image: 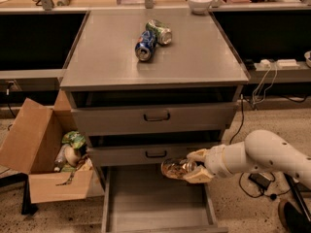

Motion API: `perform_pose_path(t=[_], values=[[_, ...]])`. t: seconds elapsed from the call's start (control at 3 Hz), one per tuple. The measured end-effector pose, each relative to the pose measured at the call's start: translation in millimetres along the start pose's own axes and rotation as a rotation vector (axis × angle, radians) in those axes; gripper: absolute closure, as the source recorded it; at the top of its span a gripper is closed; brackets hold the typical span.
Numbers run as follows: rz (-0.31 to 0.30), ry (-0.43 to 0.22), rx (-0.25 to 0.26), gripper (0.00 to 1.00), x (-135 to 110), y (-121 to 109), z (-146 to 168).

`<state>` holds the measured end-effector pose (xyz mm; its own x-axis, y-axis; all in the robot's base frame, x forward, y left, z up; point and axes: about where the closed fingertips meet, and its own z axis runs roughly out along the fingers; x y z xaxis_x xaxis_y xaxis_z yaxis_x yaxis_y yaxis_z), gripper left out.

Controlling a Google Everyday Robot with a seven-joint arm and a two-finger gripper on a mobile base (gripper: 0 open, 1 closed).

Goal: Place orange can into bottom drawer

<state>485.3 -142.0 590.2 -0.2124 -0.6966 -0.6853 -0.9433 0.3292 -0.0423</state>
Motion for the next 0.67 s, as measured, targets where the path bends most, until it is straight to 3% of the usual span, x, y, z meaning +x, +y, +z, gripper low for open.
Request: perform_pose_path(t=[0.33,0.67], values=[[0.074,-0.040,-0.087,1.00,40.0,17.8,48.5],[0.074,-0.040,-0.087,1.00,40.0,17.8,48.5]])
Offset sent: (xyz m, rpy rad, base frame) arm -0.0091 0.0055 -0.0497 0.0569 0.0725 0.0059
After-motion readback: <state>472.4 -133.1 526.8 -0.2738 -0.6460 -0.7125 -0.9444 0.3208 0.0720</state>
